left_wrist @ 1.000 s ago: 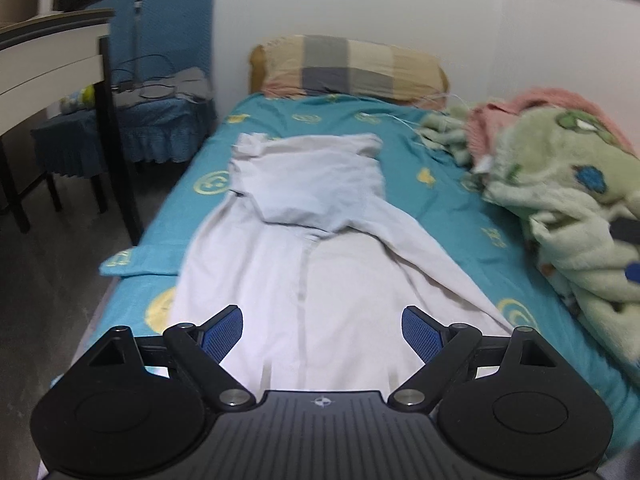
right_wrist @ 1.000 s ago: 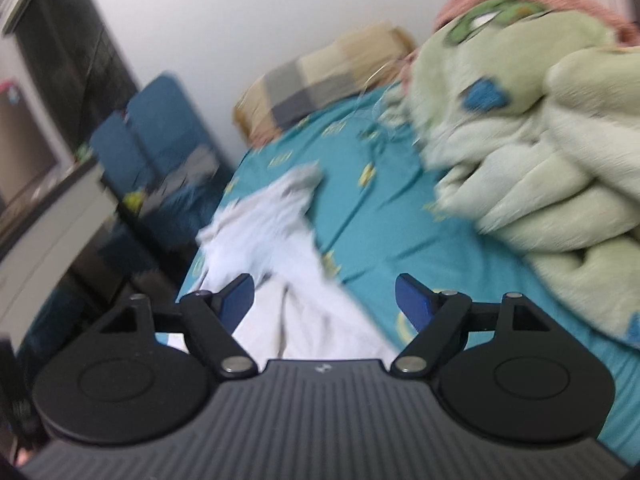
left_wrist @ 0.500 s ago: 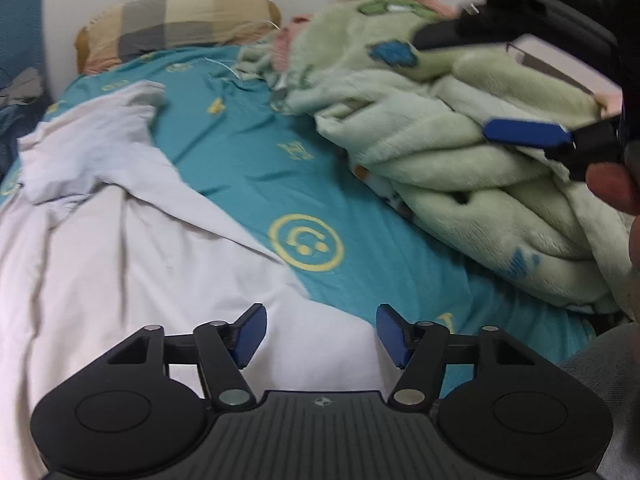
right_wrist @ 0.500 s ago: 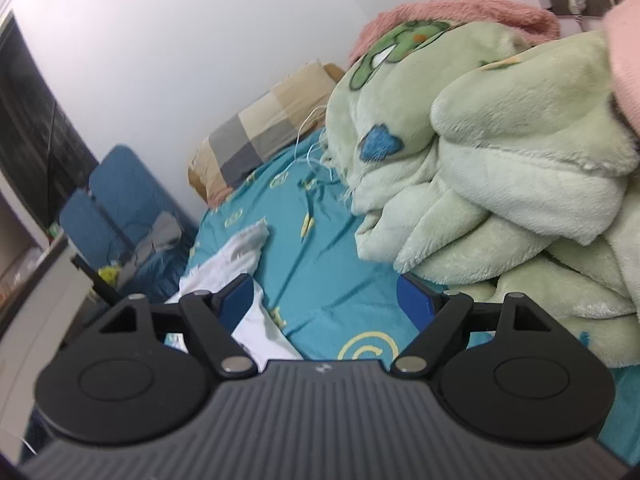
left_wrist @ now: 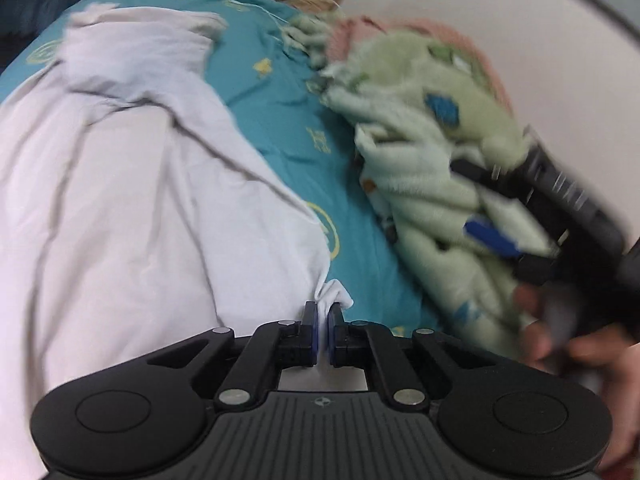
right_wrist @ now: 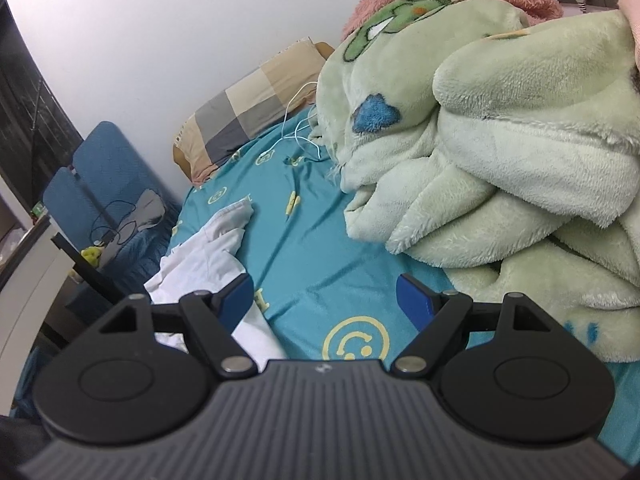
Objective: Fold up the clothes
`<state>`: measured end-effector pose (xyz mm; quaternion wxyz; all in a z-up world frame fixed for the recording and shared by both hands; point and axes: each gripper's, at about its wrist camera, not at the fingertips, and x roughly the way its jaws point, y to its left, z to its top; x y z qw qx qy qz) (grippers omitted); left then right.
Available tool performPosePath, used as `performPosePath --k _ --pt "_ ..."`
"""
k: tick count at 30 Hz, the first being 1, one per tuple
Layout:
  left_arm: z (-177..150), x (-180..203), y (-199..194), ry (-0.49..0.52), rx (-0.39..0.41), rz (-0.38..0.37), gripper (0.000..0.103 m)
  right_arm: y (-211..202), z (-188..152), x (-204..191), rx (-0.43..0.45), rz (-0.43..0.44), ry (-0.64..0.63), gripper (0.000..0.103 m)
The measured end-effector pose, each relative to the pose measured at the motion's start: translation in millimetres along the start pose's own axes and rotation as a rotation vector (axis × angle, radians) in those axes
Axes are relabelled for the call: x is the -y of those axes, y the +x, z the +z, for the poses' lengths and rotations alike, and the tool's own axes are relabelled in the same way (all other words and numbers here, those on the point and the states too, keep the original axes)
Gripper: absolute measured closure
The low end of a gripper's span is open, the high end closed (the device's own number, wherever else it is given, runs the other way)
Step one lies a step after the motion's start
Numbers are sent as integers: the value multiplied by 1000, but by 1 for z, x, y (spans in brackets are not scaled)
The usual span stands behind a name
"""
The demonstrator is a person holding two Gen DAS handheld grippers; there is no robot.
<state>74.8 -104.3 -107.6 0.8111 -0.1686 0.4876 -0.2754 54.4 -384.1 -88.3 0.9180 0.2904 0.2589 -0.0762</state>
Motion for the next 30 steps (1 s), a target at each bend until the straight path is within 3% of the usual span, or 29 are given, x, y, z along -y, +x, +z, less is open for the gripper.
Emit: performPosePath --k 3,6,9,13,17,18,23,28,30 --pt "4 -40 -32 -127 -8 24 98 4 -2 -5 -25 -10 -22 23" --pt "1 -78 -38 -217 -58 114 98 11 -6 -14 -62 -13 -68 23" --pt "-6 -99 -25 -226 -121 197 98 21 -14 -28 -125 2 -141 23" --pt "-6 -106 -18 -230 -129 211 97 29 -34 -50 -208 56 -240 23" --pt "9 -100 -30 -210 -91 203 73 33 -51 -62 -292 118 -241 23" --pt "16 -98 -33 -208 -75 200 62 32 -53 -63 -295 121 -232 23" --pt "70 -99 -31 -227 21 207 36 34 -53 -63 -284 87 -181 23" --pt "136 -133 8 -383 115 164 34 49 -54 -58 -291 54 -145 23" --pt "160 -150 29 -417 155 197 35 58 -54 -55 -298 40 -130 23"
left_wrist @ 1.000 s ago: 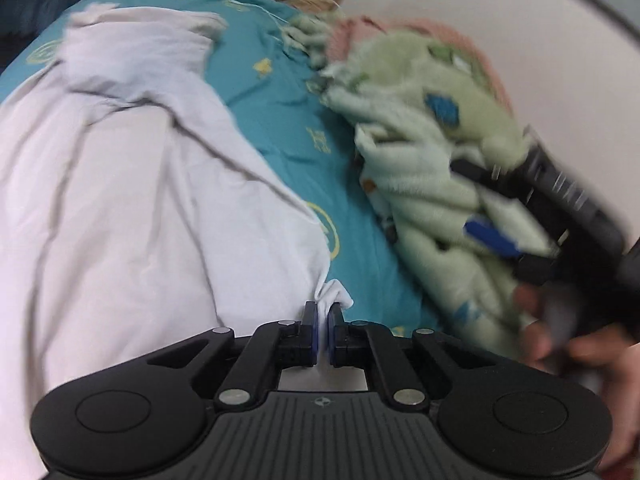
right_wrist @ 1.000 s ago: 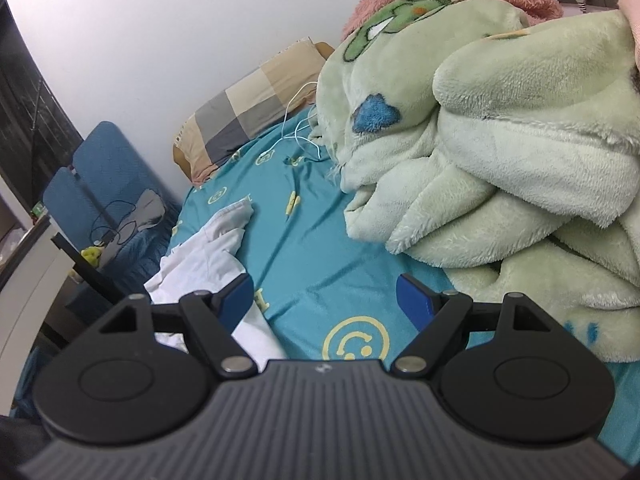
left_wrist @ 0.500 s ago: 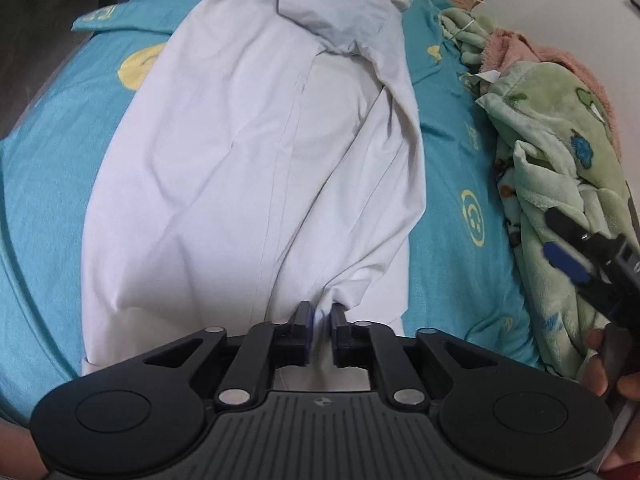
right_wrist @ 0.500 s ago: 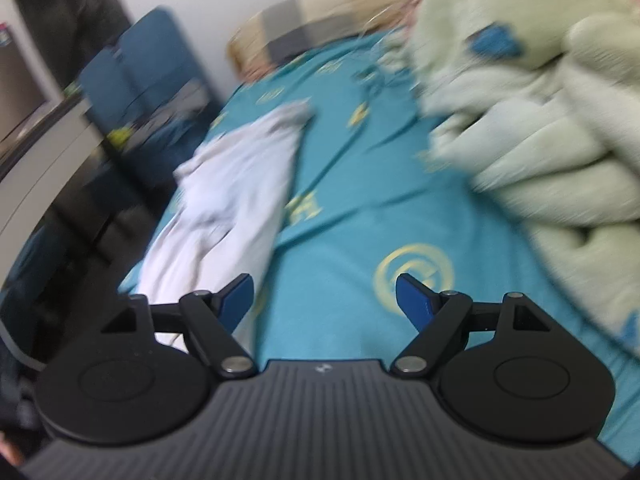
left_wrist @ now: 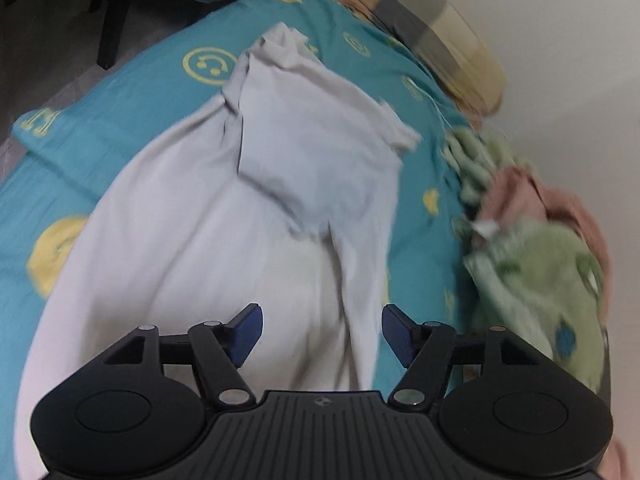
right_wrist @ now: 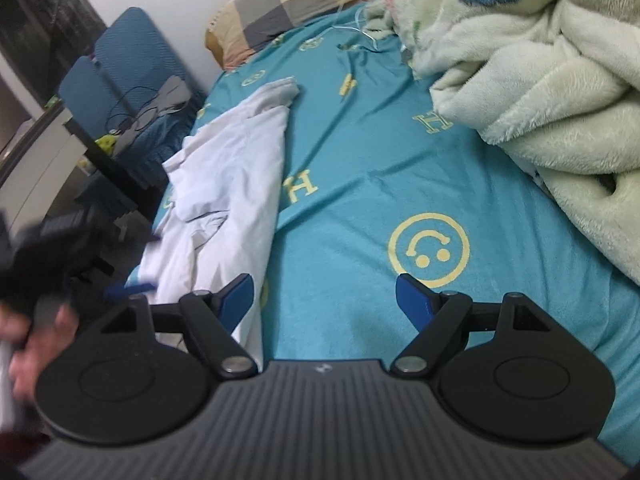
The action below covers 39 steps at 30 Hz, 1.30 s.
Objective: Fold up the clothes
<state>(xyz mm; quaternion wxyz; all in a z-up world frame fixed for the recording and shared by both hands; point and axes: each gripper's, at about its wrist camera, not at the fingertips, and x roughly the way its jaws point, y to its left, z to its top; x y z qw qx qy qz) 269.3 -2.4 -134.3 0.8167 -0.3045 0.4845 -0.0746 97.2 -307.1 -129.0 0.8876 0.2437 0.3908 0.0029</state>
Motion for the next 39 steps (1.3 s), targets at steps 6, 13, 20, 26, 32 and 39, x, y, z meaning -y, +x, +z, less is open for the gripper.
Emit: performPosePath --k 6,13,20,26,32,39 --pt "39 -23 47 -94 117 82 40 33 7 10 -37 -32 48 23" --pt "55 -25 68 -59 168 57 98 60 12 16 -76 -26 66 23" --pt "87 22 17 215 382 95 101 58 7 10 -85 -26 39 23" --pt "130 24 41 292 394 320 101 60 7 5 -86 -44 -7 23" --pt "114 -5 55 292 314 306 86 65 7 0 -105 4 -41 23" --pt "48 -42 -22 255 184 304 47 65 2 -13 -161 155 -62 24"
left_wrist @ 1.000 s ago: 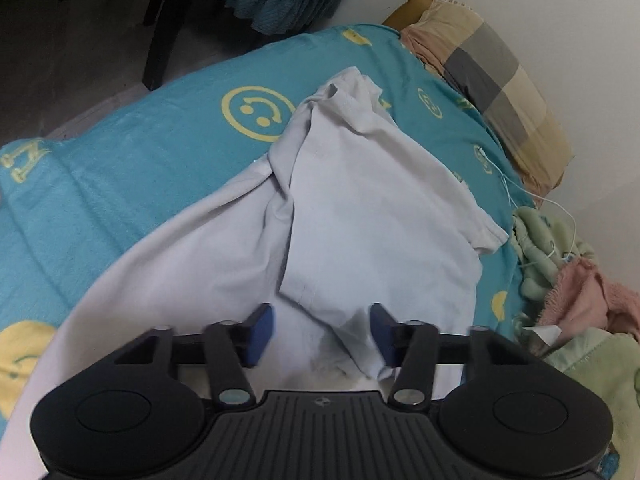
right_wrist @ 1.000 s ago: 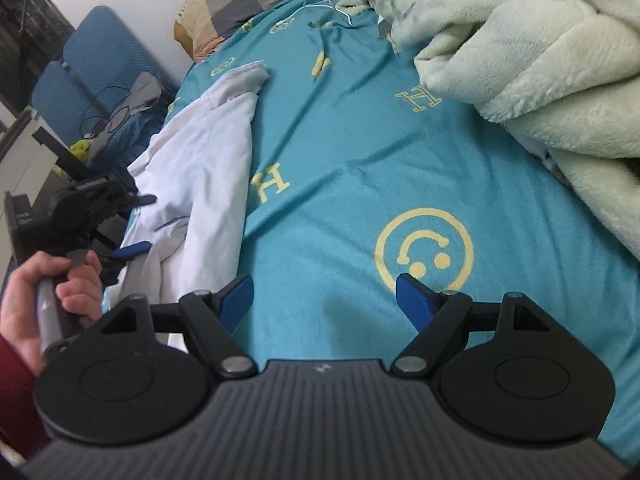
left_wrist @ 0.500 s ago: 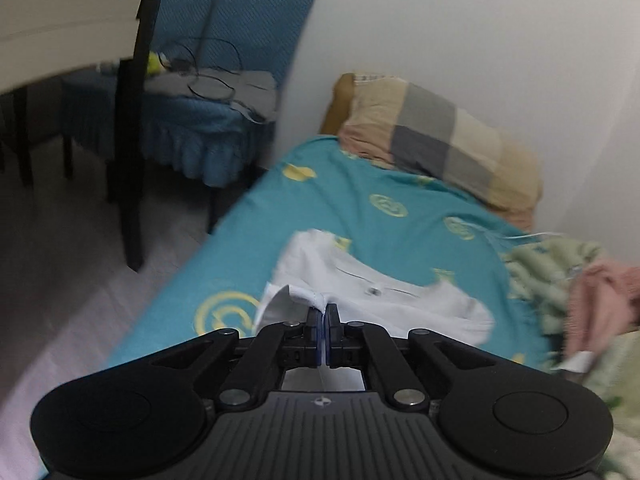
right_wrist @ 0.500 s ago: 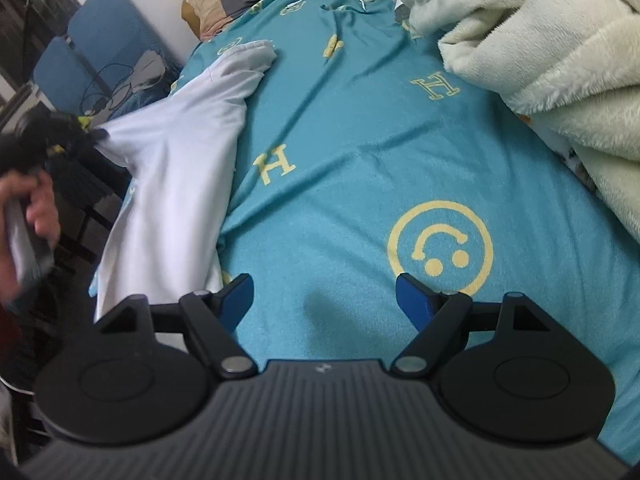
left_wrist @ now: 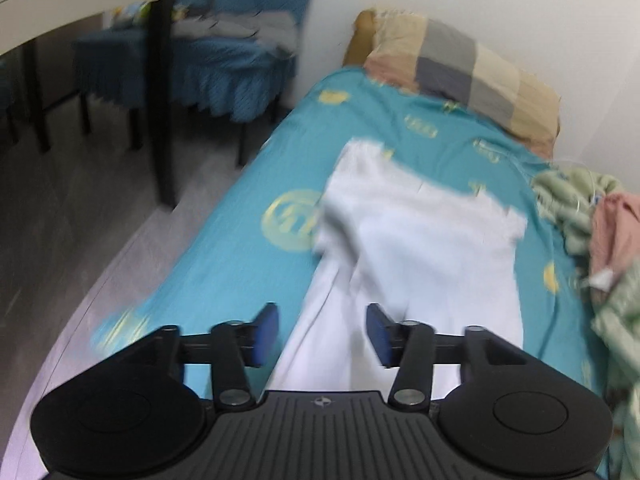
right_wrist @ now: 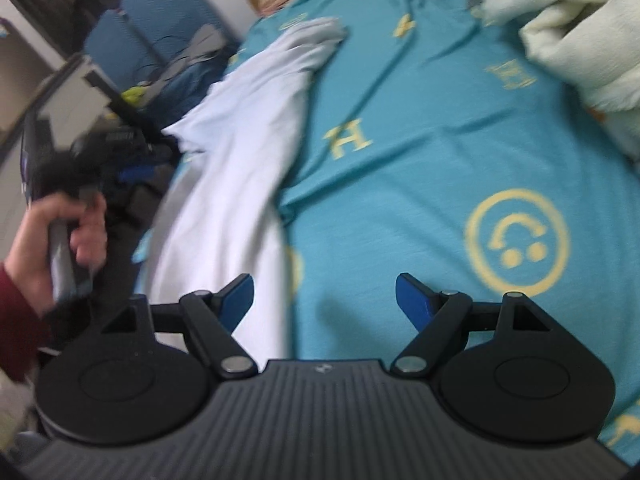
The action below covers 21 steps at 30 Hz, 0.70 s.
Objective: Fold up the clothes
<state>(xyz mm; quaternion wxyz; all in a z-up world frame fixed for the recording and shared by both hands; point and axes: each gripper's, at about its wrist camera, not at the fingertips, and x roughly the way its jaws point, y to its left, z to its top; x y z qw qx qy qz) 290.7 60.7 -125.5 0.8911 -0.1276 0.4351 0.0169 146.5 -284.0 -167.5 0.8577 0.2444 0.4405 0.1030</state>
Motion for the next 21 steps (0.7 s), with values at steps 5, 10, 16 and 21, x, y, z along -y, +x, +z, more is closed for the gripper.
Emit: performPosePath --k 5,10,16,21 --pt "-66 -38 -52 -69 -267 31 43 -4 -9 -12 -59 94 -19 26" --pt "-124 -60 -89 -68 -394 27 38 -7 -26 -28 -158 126 -58 27" --pt "-146 -73 -93 -54 -466 23 29 -11 -49 -34 -259 91 -25 27" --pt "-154 -60 -77 36 -549 22 27 -4 -67 -39 -360 59 12 27"
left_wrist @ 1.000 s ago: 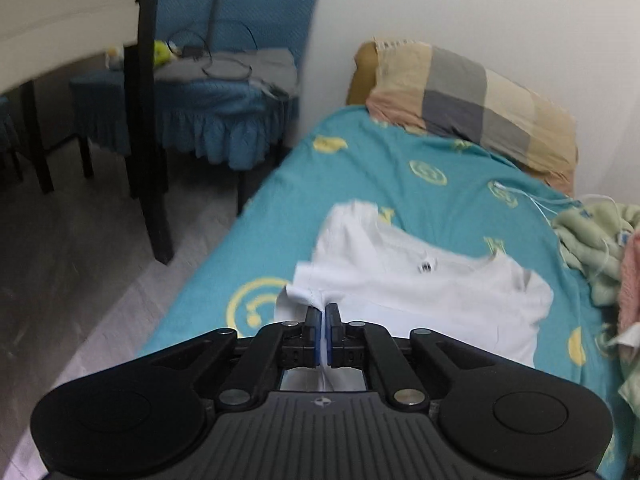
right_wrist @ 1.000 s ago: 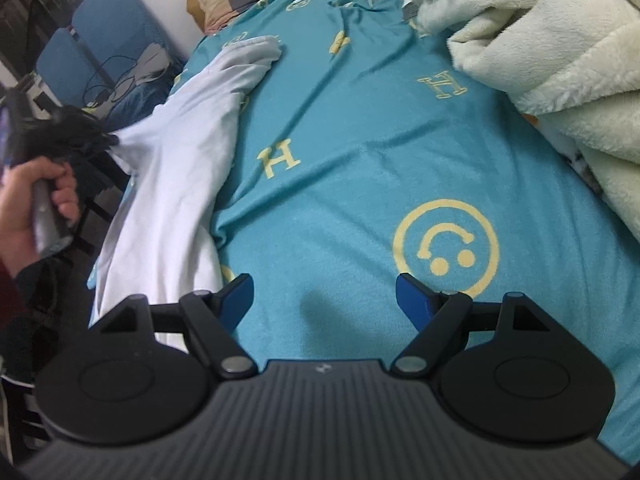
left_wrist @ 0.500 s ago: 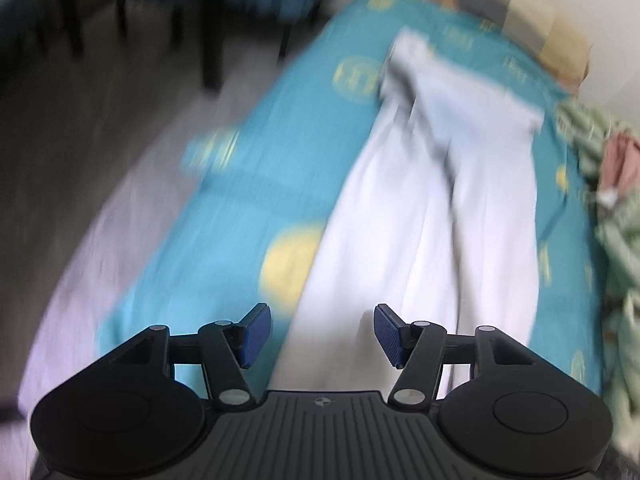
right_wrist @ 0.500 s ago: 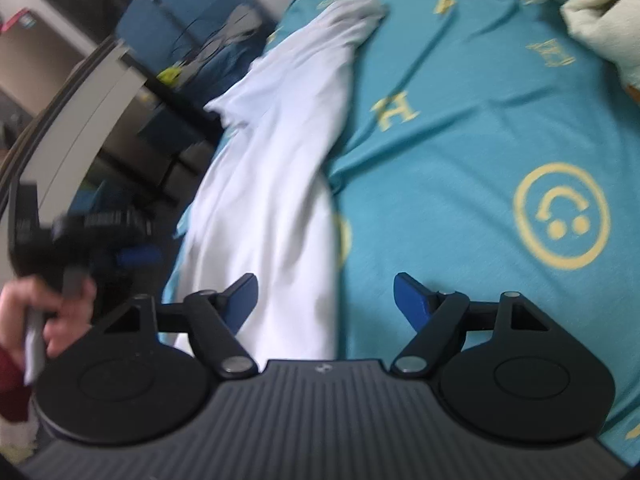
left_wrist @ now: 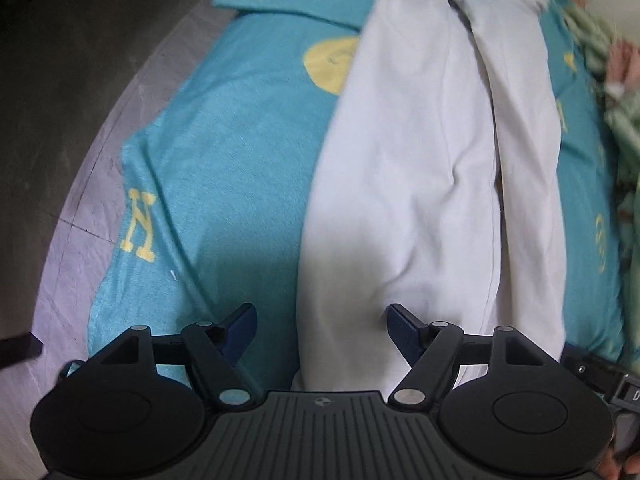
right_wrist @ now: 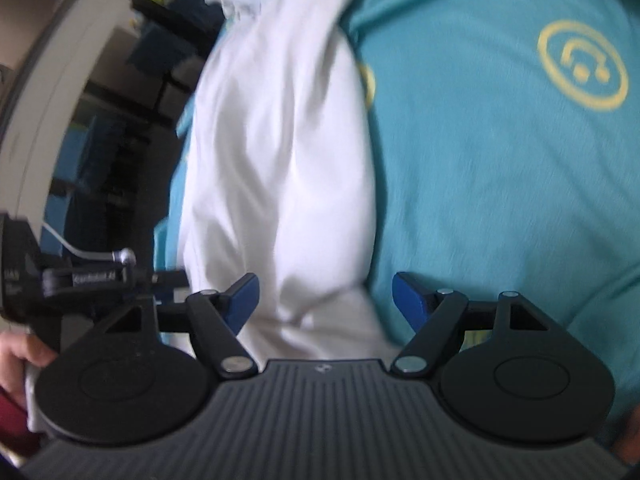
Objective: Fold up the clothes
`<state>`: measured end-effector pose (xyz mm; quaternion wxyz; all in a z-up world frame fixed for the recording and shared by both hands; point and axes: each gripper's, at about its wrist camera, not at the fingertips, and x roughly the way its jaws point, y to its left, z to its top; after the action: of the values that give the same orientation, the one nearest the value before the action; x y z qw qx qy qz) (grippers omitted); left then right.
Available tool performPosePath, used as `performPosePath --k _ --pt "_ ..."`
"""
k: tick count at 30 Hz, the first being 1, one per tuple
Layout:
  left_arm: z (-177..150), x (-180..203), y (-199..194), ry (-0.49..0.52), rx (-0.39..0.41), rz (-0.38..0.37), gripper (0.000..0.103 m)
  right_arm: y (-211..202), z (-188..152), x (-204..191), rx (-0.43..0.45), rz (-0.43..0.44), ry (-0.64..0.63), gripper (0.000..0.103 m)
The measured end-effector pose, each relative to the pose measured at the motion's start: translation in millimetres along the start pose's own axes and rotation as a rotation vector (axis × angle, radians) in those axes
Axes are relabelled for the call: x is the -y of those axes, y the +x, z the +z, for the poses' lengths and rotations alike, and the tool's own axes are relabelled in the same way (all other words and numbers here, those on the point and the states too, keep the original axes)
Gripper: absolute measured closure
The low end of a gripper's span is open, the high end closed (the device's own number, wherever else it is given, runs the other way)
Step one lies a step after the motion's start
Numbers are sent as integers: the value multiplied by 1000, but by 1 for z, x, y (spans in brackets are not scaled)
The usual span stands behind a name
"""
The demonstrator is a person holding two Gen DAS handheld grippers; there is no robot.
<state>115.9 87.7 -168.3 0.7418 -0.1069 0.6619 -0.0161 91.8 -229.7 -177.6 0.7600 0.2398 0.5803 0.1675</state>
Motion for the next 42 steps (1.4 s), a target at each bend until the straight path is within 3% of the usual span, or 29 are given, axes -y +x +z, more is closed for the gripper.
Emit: performPosePath --k 3,5,8,11,13,15,17,20,28,33,38,42 --pt "-6 18 5 139 -26 24 23 5 -10 -7 -47 1 15 27" --pt "-13 27 5 221 -58 -13 24 12 -19 -13 -98 30 29 27" --pt "-24 34 7 286 -135 -46 31 15 -32 -29 -119 -12 -29 30" --pt "-32 35 8 332 -183 -34 47 18 -38 -37 -141 -66 -68 51" --pt "-35 32 8 335 -207 -34 60 18 -41 -41 -144 -122 -104 79" --pt "-38 29 6 330 -207 -33 87 19 -43 -45 -155 -139 -131 88" --pt "-39 26 0 324 -185 -47 97 16 -45 -51 -150 -147 -162 92" --pt "-40 19 -20 295 -117 -99 98 -3 -40 -53 -94 -93 -137 93" --pt "-39 -3 -129 73 199 -402 99 -95 -13 -45 137 58 -74 93" --pt "-48 18 -203 39 327 -489 99 -149 -7 -62 273 138 -91 93" --pt "-92 34 -237 51 374 -507 99 -190 -28 -75 364 169 -138 93" --pt "-147 26 -228 70 346 -510 99 -204 -67 -69 376 175 -157 93"
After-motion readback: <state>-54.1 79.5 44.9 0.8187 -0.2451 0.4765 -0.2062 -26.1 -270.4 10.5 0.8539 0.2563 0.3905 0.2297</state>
